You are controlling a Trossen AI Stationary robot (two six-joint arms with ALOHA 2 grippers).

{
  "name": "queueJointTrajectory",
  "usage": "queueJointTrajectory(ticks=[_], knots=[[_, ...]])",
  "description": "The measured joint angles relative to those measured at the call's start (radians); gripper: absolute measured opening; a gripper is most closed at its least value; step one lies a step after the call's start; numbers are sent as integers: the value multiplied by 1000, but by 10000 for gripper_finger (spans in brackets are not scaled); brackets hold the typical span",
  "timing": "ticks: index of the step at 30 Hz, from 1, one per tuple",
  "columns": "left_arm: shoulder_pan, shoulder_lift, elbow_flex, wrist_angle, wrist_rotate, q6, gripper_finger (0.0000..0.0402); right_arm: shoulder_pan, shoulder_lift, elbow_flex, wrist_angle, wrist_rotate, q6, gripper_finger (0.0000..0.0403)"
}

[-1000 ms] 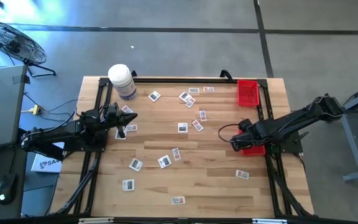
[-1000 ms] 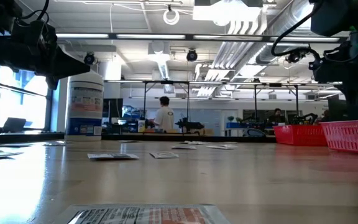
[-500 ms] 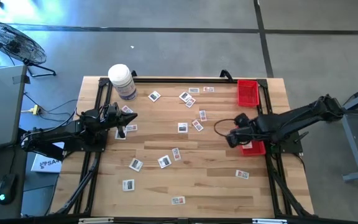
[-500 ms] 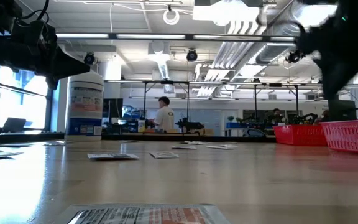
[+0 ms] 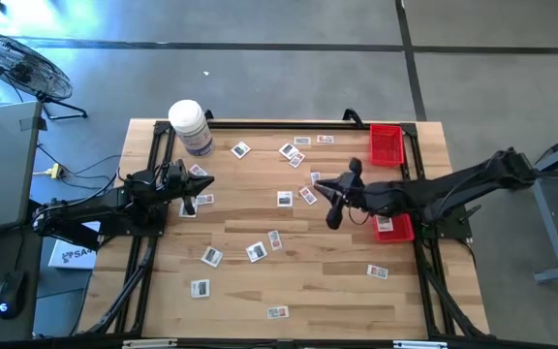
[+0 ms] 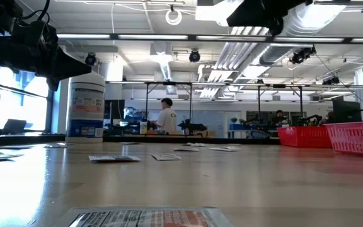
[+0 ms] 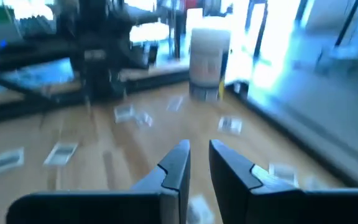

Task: Pick & Place First Aid Supplies
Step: Put the towelette pack into the bottom basket

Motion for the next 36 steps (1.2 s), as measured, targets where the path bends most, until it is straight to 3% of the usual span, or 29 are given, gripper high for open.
queueJointTrajectory(ticks=[4, 9, 15, 21, 25, 29, 36], knots=[[0, 0, 0, 0, 0, 0, 1, -38, 0, -98, 204, 20, 4, 52], [0, 0, 0, 0, 0, 0, 1, -80, 4, -210, 400, -47, 29, 47], [0, 0, 0, 0, 0, 0, 1, -132, 79, -282, 722, -314, 49, 42], [0, 0, 0, 0, 0, 0, 1, -146, 288, -190, 895, -510, 44, 42], [0, 0, 0, 0, 0, 0, 1, -147, 450, -67, 829, -578, 5, 43], [0, 0, 0, 0, 0, 0, 1, -148, 581, 73, 615, -567, -39, 65], [0, 0, 0, 0, 0, 0, 1, -161, 699, 301, 103, -395, -130, 148]])
